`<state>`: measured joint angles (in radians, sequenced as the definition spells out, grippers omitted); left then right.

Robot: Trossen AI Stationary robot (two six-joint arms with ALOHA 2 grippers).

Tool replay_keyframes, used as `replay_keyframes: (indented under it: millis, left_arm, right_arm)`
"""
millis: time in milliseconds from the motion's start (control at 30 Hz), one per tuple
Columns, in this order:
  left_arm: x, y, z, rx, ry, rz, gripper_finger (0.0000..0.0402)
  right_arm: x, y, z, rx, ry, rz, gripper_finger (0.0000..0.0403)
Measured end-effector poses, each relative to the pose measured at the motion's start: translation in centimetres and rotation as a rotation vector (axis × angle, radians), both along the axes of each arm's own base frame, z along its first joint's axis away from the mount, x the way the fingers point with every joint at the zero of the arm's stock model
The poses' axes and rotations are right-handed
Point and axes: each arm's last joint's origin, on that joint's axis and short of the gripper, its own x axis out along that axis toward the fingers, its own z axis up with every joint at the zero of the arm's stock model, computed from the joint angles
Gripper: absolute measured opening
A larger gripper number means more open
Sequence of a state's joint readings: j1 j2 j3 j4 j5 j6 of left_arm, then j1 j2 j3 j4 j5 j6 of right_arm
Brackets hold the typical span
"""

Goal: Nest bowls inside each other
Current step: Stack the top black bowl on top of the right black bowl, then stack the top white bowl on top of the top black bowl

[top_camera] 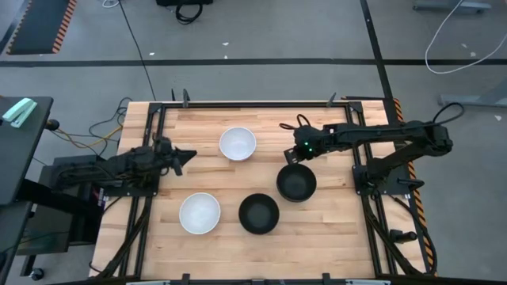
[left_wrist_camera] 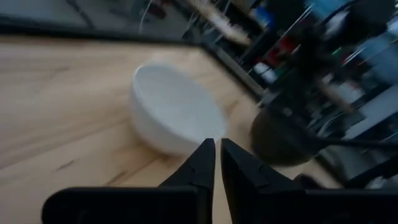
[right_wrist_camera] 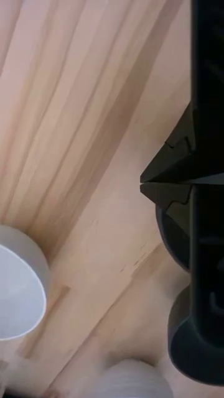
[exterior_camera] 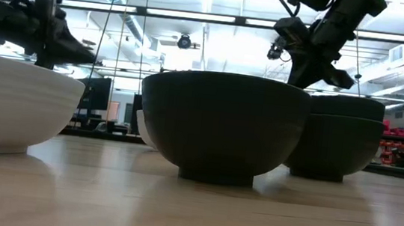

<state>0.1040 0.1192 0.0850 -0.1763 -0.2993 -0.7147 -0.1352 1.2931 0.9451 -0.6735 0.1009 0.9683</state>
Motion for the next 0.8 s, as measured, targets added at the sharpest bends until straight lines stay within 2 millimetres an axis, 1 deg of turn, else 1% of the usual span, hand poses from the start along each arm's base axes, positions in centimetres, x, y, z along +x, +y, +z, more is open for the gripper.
replay_keyframes:
  millis: [100, 233, 300, 400, 500, 633, 800]
  left_arm:
    - [0.4, 0.0, 0.4, 0.004, 0.052, -0.002, 0.0033]
    - [1.2, 0.2, 2.3, 0.047, 0.105, -0.006, 0.0039]
    - [1.8, 0.3, 3.6, 0.076, 0.132, 0.006, 0.004]
    - [2.6, 0.8, 5.2, 0.094, 0.223, 0.045, 0.004]
    - [3.7, 1.6, 6.5, 0.071, 0.323, 0.083, 0.0041]
    - [5.4, 2.8, 8.3, 0.004, 0.427, 0.102, 0.0053]
    - [7.8, 5.3, 10.1, -0.102, 0.547, 0.1, 0.0072]
  right_arm:
    - [0.0, 0.0, 0.0, 0.003, 0.0, -0.003, 0.0017]
    - [0.0, 0.0, 0.0, -0.005, 0.004, 0.011, 0.0016]
    - [-0.1, 0.0, 0.0, -0.02, 0.014, 0.038, 0.0017]
    - [-0.4, 0.1, -0.2, -0.039, 0.057, 0.081, 0.0019]
    - [-0.9, 0.1, -0.5, -0.045, 0.13, 0.116, 0.0023]
    - [-1.9, 0.6, -0.9, -0.053, 0.248, 0.186, 0.0028]
    - [-2.3, 1.6, -1.0, -0.105, 0.316, 0.276, 0.003]
